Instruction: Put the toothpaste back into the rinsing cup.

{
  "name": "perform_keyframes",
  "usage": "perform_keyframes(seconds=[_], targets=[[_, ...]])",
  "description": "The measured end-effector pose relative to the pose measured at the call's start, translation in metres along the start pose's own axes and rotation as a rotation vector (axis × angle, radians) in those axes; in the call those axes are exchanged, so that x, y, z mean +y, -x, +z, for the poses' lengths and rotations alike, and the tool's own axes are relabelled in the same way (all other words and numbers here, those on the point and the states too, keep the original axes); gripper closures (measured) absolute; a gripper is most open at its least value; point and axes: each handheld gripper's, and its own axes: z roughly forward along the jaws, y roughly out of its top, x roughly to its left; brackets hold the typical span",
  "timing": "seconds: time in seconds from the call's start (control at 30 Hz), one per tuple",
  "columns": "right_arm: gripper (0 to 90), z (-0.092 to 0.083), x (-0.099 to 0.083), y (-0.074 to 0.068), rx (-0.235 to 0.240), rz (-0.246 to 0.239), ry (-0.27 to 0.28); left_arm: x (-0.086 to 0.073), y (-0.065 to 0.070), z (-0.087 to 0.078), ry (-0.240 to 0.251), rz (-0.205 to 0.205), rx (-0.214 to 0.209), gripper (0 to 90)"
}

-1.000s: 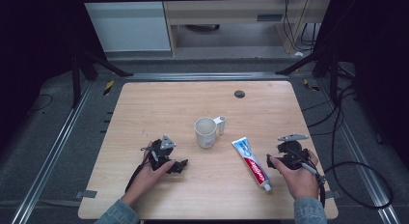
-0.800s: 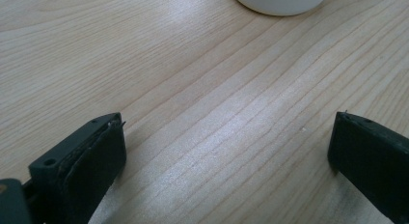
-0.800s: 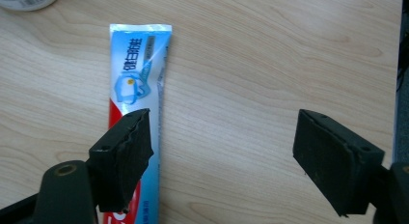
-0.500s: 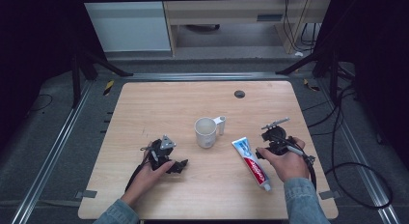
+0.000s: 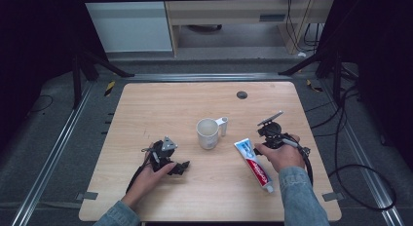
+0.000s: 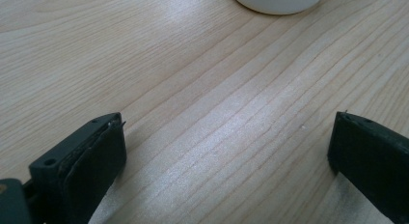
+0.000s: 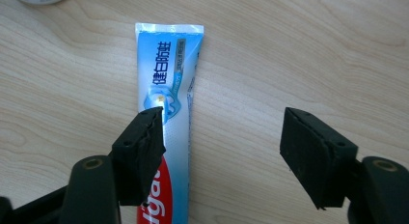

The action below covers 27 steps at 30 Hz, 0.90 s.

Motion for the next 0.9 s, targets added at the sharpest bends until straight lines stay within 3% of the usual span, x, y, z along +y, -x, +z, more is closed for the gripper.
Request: perform_keyframes(seconds=[0.23,0.5,0.9], targets=[[40.1,0.011,0.005,-0.005,0.027,-0.009,-0.037,0.0,0.0,0.0,-0.001,0.0,0.002,0.0],[40.0,0.032,0.015,-0.019,0.06,-0.042,-0.104,0.0,0.0,0.0,-0.001,0.0,0.002,0.0],[44.1,0.057,0.018,-0.029,0.092,-0.045,-0.18,0.0,0.0,0.0,-0.001,-0.004,0.001,0.0]])
